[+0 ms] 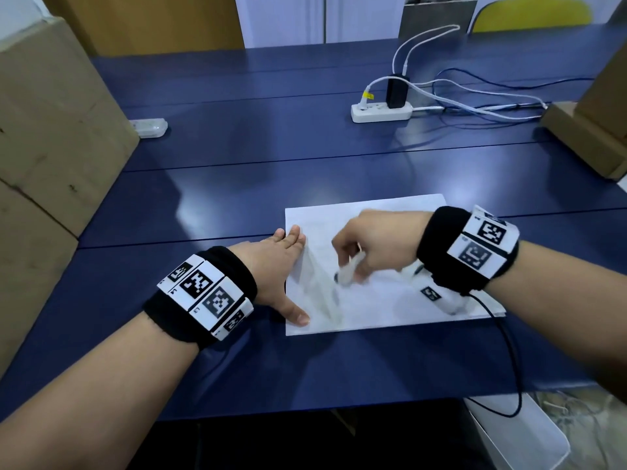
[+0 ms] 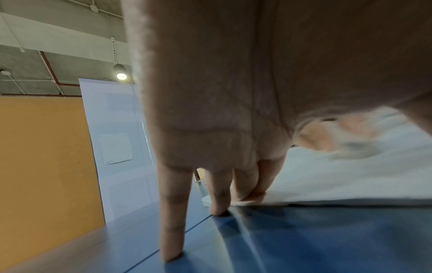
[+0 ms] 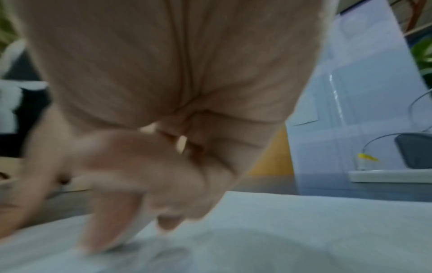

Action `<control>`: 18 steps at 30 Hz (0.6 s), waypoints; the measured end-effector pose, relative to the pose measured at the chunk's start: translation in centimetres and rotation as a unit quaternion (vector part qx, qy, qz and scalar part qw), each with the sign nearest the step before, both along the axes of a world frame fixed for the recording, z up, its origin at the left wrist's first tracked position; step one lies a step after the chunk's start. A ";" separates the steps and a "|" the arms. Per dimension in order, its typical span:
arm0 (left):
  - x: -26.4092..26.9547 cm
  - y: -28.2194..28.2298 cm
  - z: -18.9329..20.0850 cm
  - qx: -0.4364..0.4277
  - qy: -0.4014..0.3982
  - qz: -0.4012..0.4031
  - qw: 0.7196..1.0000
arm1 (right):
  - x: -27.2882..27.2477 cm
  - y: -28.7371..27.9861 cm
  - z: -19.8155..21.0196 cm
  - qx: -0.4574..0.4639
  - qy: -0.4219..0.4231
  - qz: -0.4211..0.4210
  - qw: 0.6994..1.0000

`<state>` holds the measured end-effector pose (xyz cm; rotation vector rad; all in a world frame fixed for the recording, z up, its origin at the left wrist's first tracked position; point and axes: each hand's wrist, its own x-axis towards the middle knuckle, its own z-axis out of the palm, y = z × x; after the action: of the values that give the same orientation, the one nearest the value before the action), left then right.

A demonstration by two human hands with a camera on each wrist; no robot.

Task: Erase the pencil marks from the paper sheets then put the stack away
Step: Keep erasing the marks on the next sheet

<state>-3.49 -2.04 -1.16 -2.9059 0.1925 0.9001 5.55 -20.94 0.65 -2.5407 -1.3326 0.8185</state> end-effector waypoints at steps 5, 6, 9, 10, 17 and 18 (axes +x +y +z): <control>0.0 0.1 -0.1 -0.010 -0.003 0.008 1.000 | 0.6 -0.4 -0.1 0.049 -0.088 -0.015 0.995; 0.0 0.1 -0.2 -0.009 -0.002 0.007 1.000 | 0.0 -0.6 -0.1 0.045 -0.076 0.018 0.996; 0.0 -0.1 -0.1 -0.006 0.002 0.005 1.000 | -1.0 -0.5 0.1 0.028 -0.051 0.058 0.997; 0.0 -0.1 -0.1 -0.006 0.002 0.005 1.000 | -0.8 -0.4 0.4 0.028 -0.053 0.048 0.997; 0.0 -0.2 -0.1 -0.013 -0.004 0.006 1.000 | 1.5 -0.5 0.4 0.025 -0.041 -0.044 0.998; 0.0 -0.2 -0.1 -0.013 -0.007 0.006 1.000 | 0.8 -0.8 0.3 0.014 -0.020 -0.007 1.000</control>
<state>-3.51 -2.24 -1.26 -2.9388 0.1870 0.8855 6.35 -21.76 0.98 -2.5545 -1.3270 0.7444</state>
